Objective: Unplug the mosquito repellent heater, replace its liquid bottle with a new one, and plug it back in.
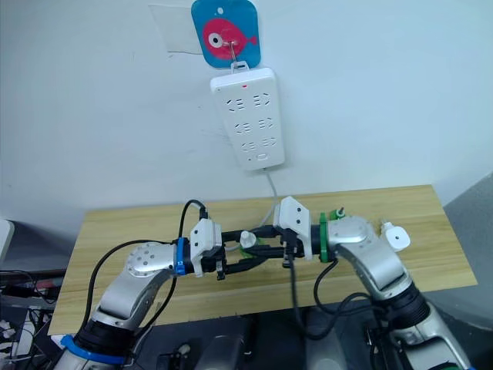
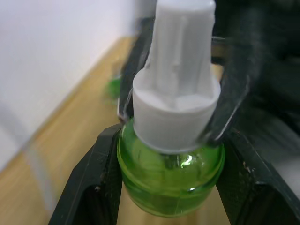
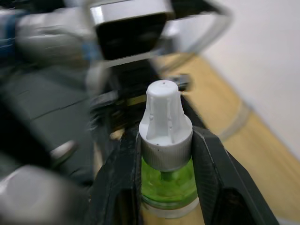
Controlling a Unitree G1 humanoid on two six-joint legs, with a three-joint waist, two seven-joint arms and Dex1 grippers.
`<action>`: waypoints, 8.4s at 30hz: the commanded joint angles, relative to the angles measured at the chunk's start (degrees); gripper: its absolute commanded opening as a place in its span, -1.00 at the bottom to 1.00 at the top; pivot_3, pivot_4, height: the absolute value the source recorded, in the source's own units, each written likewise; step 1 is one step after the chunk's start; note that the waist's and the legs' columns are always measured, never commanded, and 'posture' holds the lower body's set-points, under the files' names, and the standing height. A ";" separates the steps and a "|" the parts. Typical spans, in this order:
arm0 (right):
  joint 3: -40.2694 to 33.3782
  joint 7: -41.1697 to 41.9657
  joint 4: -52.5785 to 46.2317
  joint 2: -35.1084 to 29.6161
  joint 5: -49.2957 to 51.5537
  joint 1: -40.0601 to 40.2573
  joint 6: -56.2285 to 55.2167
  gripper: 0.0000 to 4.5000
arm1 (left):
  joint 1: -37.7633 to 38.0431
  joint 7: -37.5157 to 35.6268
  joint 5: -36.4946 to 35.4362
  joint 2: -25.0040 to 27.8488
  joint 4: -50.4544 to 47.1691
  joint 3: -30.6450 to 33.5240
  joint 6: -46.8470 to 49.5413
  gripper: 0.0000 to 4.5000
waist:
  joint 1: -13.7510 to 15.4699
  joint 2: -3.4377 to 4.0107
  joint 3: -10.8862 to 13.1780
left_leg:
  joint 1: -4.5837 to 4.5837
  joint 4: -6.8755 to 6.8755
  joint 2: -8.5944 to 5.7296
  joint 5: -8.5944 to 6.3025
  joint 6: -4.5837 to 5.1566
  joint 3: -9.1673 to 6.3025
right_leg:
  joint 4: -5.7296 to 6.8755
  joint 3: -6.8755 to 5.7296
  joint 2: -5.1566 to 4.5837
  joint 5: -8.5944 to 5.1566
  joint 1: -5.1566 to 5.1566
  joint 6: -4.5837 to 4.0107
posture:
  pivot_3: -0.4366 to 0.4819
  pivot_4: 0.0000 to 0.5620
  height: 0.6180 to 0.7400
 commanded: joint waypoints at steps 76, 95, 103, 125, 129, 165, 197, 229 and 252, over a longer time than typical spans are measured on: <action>-5.53 12.23 0.74 -5.53 2.09 2.76 -8.22 0.99 | 0.90 -2.61 -0.52 0.46 -1.95 -1.61 -3.10 0.00 | 1.96 0.05 -1.19 | 0.12 0.06 -0.02 0.03 -0.04 0.00 | 0.14 0.08 -0.02 0.01 0.03 -0.04 | 0.07 -0.13 1.00; -4.10 -17.82 -6.18 5.79 -7.99 6.75 -3.43 0.99 | 1.61 3.92 1.02 -0.33 -1.88 -0.60 -1.17 0.00 | 1.90 0.05 -1.27 | 0.21 0.06 -0.07 0.04 -0.05 0.04 | 0.16 0.17 -0.01 0.02 0.06 -0.05 | 0.06 -0.13 1.00; -10.31 -12.82 -9.71 -4.64 -3.07 10.20 -2.95 0.99 | 2.07 3.54 0.54 1.01 -1.54 0.93 -1.02 0.00 | 1.93 0.05 -1.27 | 0.21 0.06 -0.06 0.02 -0.03 0.05 | 0.15 0.16 -0.01 0.02 0.08 -0.05 | 0.03 -0.12 1.00; -2.21 -19.36 -5.26 5.37 -7.47 6.92 -3.43 0.99 | 1.73 2.09 0.69 -0.17 -2.53 0.32 -0.70 0.00 | 1.88 0.04 -1.27 | 0.21 0.05 -0.04 0.03 -0.04 0.03 | 0.13 0.14 0.00 0.02 0.08 -0.05 | 0.05 -0.10 1.00; -6.35 -15.69 -7.55 -0.90 -5.16 9.72 -3.51 0.99 | 2.12 2.07 0.78 0.18 -2.62 0.55 -0.95 0.00 | 1.97 0.04 -1.27 | 0.21 0.05 -0.05 0.03 -0.03 0.02 | 0.13 0.12 -0.01 0.02 0.10 -0.05 | 0.05 -0.11 1.00; -6.16 -11.28 -14.86 1.45 8.41 6.58 2.73 -0.88 | 2.22 2.23 1.29 -0.45 -2.62 -0.27 -0.15 0.00 | 1.92 0.02 -1.31 | 0.23 0.04 -0.01 0.02 -0.03 0.04 | 0.13 0.13 0.00 0.01 0.12 -0.06 | 0.07 -0.13 1.00; -16.21 -46.55 41.92 16.63 -16.77 8.41 -30.41 -0.88 | 9.74 8.30 1.22 1.96 -8.73 3.13 1.23 0.00 | 2.34 0.04 -1.33 | 0.33 -0.08 -0.03 0.03 -0.04 0.06 | 0.19 0.21 0.04 0.00 0.10 -0.08 | 0.29 -0.04 1.00; -5.36 -11.98 -9.09 -0.57 6.96 15.56 -0.32 0.98 | 6.79 6.46 1.69 1.39 -5.56 2.55 -0.65 0.00 | 2.48 0.07 -1.35 | 0.33 -0.06 0.07 -0.12 0.21 0.03 | 0.08 0.13 0.04 -0.01 0.21 -0.09 | 0.18 -0.11 1.00; 2.26 -13.26 -3.08 6.00 -3.94 11.64 -7.04 0.04 | 6.70 6.36 1.28 1.39 -6.87 2.26 0.45 0.00 | 3.27 0.07 -1.35 | 0.32 -0.06 0.04 -0.10 0.17 0.02 | 0.06 0.12 0.03 -0.01 0.17 -0.09 | 0.22 -0.07 1.00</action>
